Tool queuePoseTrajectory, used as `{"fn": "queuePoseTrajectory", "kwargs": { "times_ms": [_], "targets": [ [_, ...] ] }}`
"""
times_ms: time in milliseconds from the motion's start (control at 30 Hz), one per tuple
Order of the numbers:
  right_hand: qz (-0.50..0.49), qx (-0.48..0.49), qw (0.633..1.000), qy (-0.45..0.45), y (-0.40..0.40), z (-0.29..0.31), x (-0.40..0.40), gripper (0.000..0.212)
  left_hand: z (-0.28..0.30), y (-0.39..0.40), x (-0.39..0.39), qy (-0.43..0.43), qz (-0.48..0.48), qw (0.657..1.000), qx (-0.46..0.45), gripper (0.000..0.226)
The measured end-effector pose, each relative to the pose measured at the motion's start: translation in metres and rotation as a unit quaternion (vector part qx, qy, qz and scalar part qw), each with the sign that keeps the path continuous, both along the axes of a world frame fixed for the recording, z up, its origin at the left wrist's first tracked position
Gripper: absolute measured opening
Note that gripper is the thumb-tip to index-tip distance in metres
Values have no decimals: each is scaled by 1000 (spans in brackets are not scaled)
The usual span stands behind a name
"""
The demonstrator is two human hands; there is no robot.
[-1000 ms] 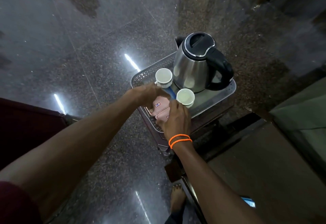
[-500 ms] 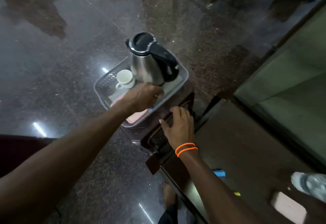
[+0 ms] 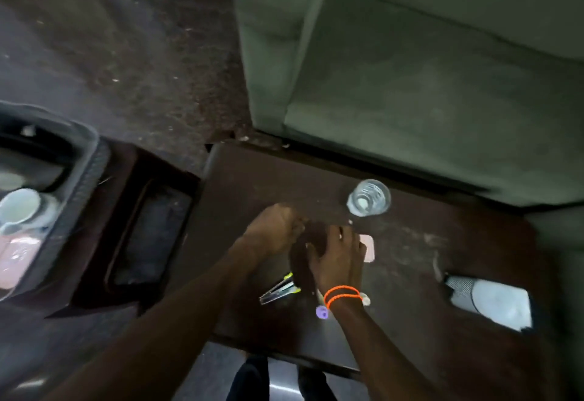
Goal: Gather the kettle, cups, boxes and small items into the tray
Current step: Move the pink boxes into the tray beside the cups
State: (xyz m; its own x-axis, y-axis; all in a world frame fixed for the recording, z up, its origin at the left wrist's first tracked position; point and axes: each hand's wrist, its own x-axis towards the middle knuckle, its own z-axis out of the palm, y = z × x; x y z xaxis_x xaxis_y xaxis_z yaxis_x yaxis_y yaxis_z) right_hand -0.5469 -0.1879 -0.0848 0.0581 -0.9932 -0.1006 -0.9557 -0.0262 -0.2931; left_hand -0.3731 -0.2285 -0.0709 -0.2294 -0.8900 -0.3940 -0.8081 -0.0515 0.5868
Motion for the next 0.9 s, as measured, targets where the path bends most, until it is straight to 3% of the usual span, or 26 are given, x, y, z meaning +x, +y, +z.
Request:
{"fn": "queuePoseTrajectory", "kwargs": {
  "times_ms": [167,367,633,900],
  "targets": [
    [-161,37,986,8,5,-36,-57,77,-34,-14,-76,88,46,995,17,23],
    [-187,35,970,-149,3,-61,-67,72,-67,-18,-98,124,71,987,78,23],
    [-86,21,978,-187,-22,-26,-7,69,-43,-17,-18,107,132,985,33,18],
    [91,31,966,-241,-33,24,152,68,23,32,152,71,262,961,-45,16]
  ]
}}
